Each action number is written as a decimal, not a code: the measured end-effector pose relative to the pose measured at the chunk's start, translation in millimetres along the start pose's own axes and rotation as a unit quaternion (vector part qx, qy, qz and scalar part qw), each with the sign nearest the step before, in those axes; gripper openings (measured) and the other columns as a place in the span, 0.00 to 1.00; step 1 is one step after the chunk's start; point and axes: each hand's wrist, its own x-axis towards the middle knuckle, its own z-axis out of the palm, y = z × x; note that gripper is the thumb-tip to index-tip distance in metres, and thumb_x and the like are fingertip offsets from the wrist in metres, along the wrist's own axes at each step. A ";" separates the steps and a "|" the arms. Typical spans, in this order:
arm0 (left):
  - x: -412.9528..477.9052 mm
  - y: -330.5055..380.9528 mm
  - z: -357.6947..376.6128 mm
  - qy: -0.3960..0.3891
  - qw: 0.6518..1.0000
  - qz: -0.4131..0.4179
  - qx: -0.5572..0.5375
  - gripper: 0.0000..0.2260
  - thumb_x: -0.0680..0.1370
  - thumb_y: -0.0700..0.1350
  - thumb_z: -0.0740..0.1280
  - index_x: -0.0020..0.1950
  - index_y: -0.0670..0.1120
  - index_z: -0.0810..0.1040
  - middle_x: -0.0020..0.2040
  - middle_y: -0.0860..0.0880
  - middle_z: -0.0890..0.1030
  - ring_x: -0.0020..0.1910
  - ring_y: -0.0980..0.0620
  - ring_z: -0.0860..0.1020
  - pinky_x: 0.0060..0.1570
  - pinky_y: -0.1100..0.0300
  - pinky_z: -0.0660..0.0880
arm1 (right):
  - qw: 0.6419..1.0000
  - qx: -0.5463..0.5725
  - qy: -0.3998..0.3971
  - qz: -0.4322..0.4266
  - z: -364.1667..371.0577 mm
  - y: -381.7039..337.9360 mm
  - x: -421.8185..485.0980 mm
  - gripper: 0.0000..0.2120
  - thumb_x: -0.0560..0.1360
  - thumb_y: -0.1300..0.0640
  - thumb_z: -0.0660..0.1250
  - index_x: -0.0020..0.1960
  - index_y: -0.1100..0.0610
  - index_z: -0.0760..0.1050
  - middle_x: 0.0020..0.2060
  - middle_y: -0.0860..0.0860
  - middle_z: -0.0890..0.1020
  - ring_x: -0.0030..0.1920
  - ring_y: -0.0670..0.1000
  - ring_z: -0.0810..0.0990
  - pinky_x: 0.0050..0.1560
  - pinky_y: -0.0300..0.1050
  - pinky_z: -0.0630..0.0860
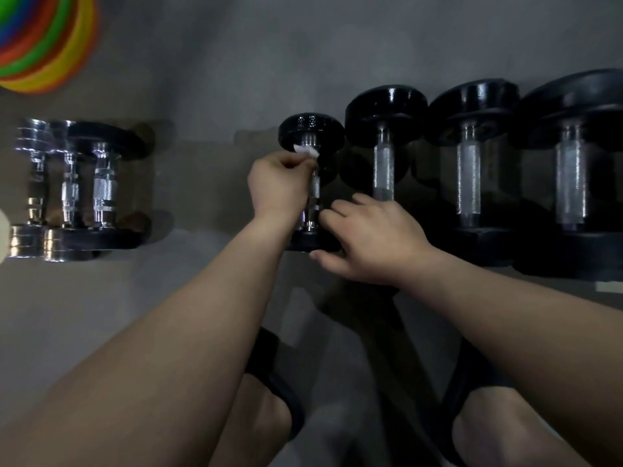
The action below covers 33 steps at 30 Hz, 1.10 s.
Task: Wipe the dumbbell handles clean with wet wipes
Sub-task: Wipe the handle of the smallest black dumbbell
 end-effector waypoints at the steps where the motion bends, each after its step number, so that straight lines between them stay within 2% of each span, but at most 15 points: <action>1: 4.2 4.6 6.9 0.023 1.000 -0.004 0.002 0.04 0.71 0.46 0.74 0.36 0.49 0.85 0.35 0.51 0.85 0.38 0.55 0.83 0.44 0.55 0.80 | 1.000 0.000 0.001 -0.001 0.9 -0.1 0.5 0.23 0.72 0.32 0.63 0.50 0.52 0.75 0.44 0.49 0.79 0.46 0.57 0.78 0.36 0.49 0.72; 3: 7.0 11.0 19.7 0.067 0.997 0.007 0.033 0.06 0.71 0.45 0.73 0.35 0.45 0.84 0.33 0.48 0.83 0.36 0.52 0.82 0.41 0.54 0.78 | 1.000 0.002 0.002 -0.004 2.1 1.5 0.6 0.23 0.72 0.32 0.62 0.51 0.52 0.75 0.44 0.49 0.80 0.46 0.57 0.78 0.36 0.49 0.72; 6: 6.2 11.4 25.4 0.084 0.996 0.002 0.042 0.05 0.70 0.45 0.75 0.36 0.45 0.85 0.33 0.50 0.84 0.36 0.52 0.83 0.40 0.58 0.77 | 1.000 0.006 0.010 -0.006 0.9 2.7 -0.3 0.24 0.73 0.32 0.63 0.51 0.52 0.76 0.44 0.50 0.80 0.46 0.57 0.79 0.36 0.49 0.72; 7: 7.7 10.5 23.2 0.079 0.996 -0.024 0.016 0.04 0.69 0.45 0.76 0.36 0.46 0.85 0.33 0.51 0.84 0.37 0.53 0.83 0.40 0.59 0.78 | 1.000 0.006 0.010 -0.006 0.7 2.3 -0.6 0.23 0.73 0.33 0.63 0.51 0.52 0.76 0.44 0.50 0.80 0.46 0.57 0.79 0.36 0.49 0.73; 9: 13.6 5.8 18.0 0.048 0.988 -0.107 -0.104 0.05 0.70 0.44 0.77 0.37 0.46 0.84 0.34 0.51 0.85 0.36 0.53 0.84 0.41 0.58 0.81 | 1.000 0.002 0.014 -0.011 1.4 2.1 -0.8 0.23 0.72 0.33 0.63 0.50 0.52 0.75 0.44 0.50 0.80 0.46 0.58 0.79 0.36 0.49 0.73; 11: 19.2 1.8 14.7 0.005 0.960 -0.184 -0.212 0.07 0.75 0.41 0.75 0.40 0.43 0.80 0.36 0.46 0.83 0.33 0.51 0.81 0.35 0.59 0.80 | 1.000 0.003 0.025 -0.013 2.0 2.2 -1.6 0.22 0.72 0.34 0.64 0.49 0.53 0.76 0.43 0.50 0.80 0.45 0.58 0.79 0.35 0.49 0.74; 13: 25.2 1.2 14.4 -0.026 0.947 -0.215 -0.238 0.05 0.80 0.41 0.70 0.46 0.40 0.78 0.38 0.43 0.82 0.34 0.49 0.80 0.32 0.61 0.78 | 0.999 0.006 0.036 -0.014 2.1 2.8 -1.1 0.22 0.72 0.34 0.65 0.48 0.53 0.76 0.42 0.50 0.79 0.44 0.58 0.79 0.34 0.49 0.74; 15: 26.6 -0.9 16.3 -0.040 0.940 -0.218 -0.258 0.08 0.81 0.41 0.67 0.53 0.36 0.79 0.41 0.41 0.82 0.37 0.46 0.81 0.35 0.58 0.79 | 0.999 0.007 0.041 -0.015 2.0 1.7 -0.9 0.22 0.72 0.35 0.65 0.48 0.53 0.76 0.42 0.50 0.79 0.43 0.58 0.79 0.34 0.48 0.74; 17: 21.5 -3.9 17.2 -0.023 0.948 -0.195 -0.250 0.09 0.80 0.42 0.69 0.52 0.36 0.80 0.39 0.42 0.82 0.37 0.47 0.80 0.39 0.56 0.80 | 0.999 0.007 0.046 -0.015 2.5 1.2 -1.7 0.22 0.71 0.35 0.66 0.48 0.54 0.76 0.42 0.50 0.80 0.43 0.58 0.79 0.33 0.48 0.74; 19: 14.3 -6.7 14.6 0.008 0.970 -0.141 -0.200 0.06 0.77 0.43 0.73 0.44 0.41 0.81 0.36 0.46 0.83 0.35 0.51 0.79 0.39 0.57 0.79 | 0.998 0.001 0.054 -0.015 3.0 1.1 -1.4 0.22 0.71 0.35 0.67 0.47 0.54 0.77 0.42 0.51 0.80 0.43 0.58 0.80 0.33 0.48 0.74; 22: 12.9 -7.4 17.0 0.030 0.996 -0.045 -0.077 0.05 0.71 0.45 0.76 0.38 0.46 0.83 0.35 0.51 0.84 0.35 0.56 0.80 0.40 0.58 0.78 | 0.998 -0.003 0.055 -0.009 3.7 1.9 -0.6 0.22 0.71 0.34 0.67 0.47 0.54 0.77 0.42 0.51 0.80 0.44 0.58 0.80 0.34 0.49 0.74; 25: 13.6 -3.9 25.1 0.046 0.996 0.042 0.061 0.04 0.69 0.48 0.74 0.36 0.49 0.84 0.37 0.50 0.84 0.39 0.54 0.82 0.42 0.58 0.78 | 0.998 -0.002 0.056 -0.010 4.5 1.7 -1.7 0.22 0.70 0.35 0.67 0.48 0.54 0.78 0.41 0.51 0.80 0.43 0.58 0.80 0.33 0.47 0.72; 29: 19.6 -1.2 33.9 0.082 0.994 0.036 0.065 0.04 0.66 0.50 0.75 0.36 0.51 0.83 0.41 0.51 0.83 0.40 0.57 0.81 0.48 0.55 0.78 | 0.998 0.007 0.054 -0.012 2.5 1.2 -2.1 0.22 0.70 0.35 0.67 0.48 0.54 0.79 0.40 0.51 0.80 0.42 0.57 0.79 0.33 0.46 0.67; 31: 19.4 1.4 34.8 0.090 0.995 0.018 0.042 0.05 0.66 0.50 0.76 0.35 0.51 0.82 0.40 0.52 0.84 0.41 0.55 0.82 0.49 0.54 0.79 | 0.998 0.001 0.056 -0.013 1.2 1.1 -1.5 0.22 0.70 0.35 0.68 0.48 0.54 0.79 0.40 0.50 0.80 0.41 0.57 0.79 0.33 0.45 0.64; 33: 15.9 2.0 33.2 0.091 0.995 0.018 0.032 0.09 0.67 0.48 0.76 0.36 0.51 0.77 0.40 0.51 0.83 0.42 0.52 0.82 0.48 0.53 0.79 | 0.999 -0.004 0.050 -0.013 1.4 0.9 -1.7 0.22 0.70 0.35 0.67 0.48 0.54 0.79 0.40 0.50 0.80 0.42 0.57 0.79 0.33 0.45 0.64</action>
